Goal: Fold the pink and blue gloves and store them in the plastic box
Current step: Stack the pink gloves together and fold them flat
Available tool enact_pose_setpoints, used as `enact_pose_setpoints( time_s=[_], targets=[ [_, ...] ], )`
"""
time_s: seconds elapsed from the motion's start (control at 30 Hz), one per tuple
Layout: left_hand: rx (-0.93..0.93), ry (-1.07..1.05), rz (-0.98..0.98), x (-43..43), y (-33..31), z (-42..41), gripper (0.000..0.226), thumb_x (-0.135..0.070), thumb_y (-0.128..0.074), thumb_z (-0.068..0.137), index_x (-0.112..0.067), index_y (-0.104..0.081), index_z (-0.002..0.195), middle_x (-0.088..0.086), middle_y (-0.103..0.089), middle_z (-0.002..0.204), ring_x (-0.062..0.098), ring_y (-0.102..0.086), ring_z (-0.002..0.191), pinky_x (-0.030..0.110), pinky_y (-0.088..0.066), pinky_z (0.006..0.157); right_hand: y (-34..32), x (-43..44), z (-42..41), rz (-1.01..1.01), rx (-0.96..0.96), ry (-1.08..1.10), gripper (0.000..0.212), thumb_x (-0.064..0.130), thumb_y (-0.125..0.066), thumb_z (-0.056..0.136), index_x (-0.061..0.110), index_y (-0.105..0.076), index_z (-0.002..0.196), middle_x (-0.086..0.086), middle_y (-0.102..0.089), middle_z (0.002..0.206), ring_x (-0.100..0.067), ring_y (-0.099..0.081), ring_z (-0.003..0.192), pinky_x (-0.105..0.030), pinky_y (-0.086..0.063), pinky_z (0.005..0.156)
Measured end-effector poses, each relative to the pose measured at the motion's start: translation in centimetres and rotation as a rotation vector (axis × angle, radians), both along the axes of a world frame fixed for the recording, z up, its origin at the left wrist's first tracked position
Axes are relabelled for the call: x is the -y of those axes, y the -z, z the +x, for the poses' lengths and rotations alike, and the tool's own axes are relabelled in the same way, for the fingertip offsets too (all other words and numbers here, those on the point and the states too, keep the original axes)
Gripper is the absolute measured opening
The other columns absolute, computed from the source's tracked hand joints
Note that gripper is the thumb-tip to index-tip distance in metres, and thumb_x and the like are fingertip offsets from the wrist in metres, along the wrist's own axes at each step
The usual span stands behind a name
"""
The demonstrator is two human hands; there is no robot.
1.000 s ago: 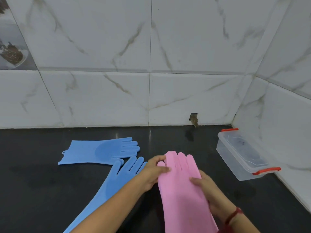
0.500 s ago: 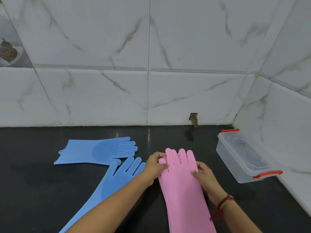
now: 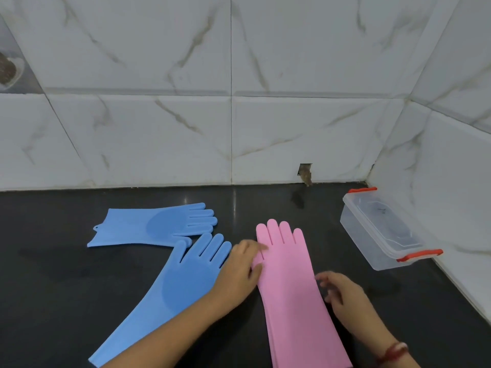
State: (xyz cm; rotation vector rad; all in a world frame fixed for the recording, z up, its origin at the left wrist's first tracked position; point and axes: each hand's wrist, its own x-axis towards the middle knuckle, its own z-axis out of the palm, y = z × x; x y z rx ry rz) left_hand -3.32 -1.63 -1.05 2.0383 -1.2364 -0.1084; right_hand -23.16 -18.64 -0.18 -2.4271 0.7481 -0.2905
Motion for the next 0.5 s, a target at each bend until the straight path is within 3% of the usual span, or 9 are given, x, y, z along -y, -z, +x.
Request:
enact_pose_setpoints(
  time_s=[0.07, 0.17, 0.33, 0.43, 0.5],
  targets=[
    [0.098, 0.262, 0.090, -2.4, 0.3, -1.3, 0.031, -0.018, -0.049, 0.093, -0.035, -0.053, 0.119, -0.010, -0.047, 0.125, 0.001, -0.042, 0.115, 0.019, -0.041, 0.097, 0.3, -0.5, -2.2, -0.084, -0.128, -0.179, 0.042, 0.002, -0.048, 0.086, 0.037, -0.059, 0.107, 0.018, -0.050, 0.115, 0.003, -0.057, 0.091, -0.006, -0.043, 0.079],
    [0.173, 0.508, 0.260, -4.5, 0.9, -2.4, 0.033, -0.026, -0.049, 0.095, -0.039, -0.050, 0.125, -0.013, -0.042, 0.138, 0.002, -0.038, 0.126, 0.016, -0.026, 0.101, 0.9, -1.2, -4.2, -0.139, -0.242, -0.318, 0.038, 0.018, -0.050, 0.090, 0.045, -0.055, 0.116, 0.029, -0.028, 0.128, 0.006, -0.043, 0.116, -0.007, -0.036, 0.094],
    [0.262, 0.580, 0.495, -6.2, 1.6, -2.4, 0.048, -0.050, -0.049, 0.091, -0.041, -0.037, 0.137, -0.009, -0.033, 0.150, 0.011, -0.029, 0.138, 0.031, -0.019, 0.109, 0.9, -2.3, -5.2, -0.237, -0.255, -0.390, 0.035, 0.034, -0.049, 0.092, 0.048, -0.053, 0.123, 0.023, -0.026, 0.145, 0.001, -0.027, 0.133, -0.016, -0.027, 0.109],
    [0.277, 0.586, 0.504, -6.6, 1.7, -2.2, 0.053, -0.055, -0.046, 0.090, -0.040, -0.034, 0.140, -0.009, -0.032, 0.152, 0.011, -0.028, 0.139, 0.030, -0.015, 0.108, 1.4, -3.1, -5.9, -0.312, -0.251, -0.416, 0.032, 0.039, -0.045, 0.094, 0.047, -0.053, 0.123, 0.025, -0.023, 0.144, -0.001, -0.017, 0.139, -0.023, -0.020, 0.115],
    [0.292, 0.579, 0.508, -6.8, 1.9, -2.0, 0.059, -0.059, -0.044, 0.089, -0.038, -0.029, 0.143, -0.009, -0.031, 0.152, 0.010, -0.026, 0.139, 0.028, -0.013, 0.108, 1.8, -3.8, -5.4, -0.270, -0.170, -0.400, 0.027, 0.032, -0.047, 0.095, 0.037, -0.061, 0.118, 0.019, -0.035, 0.144, -0.004, -0.020, 0.140, -0.021, -0.018, 0.115]
  ],
)
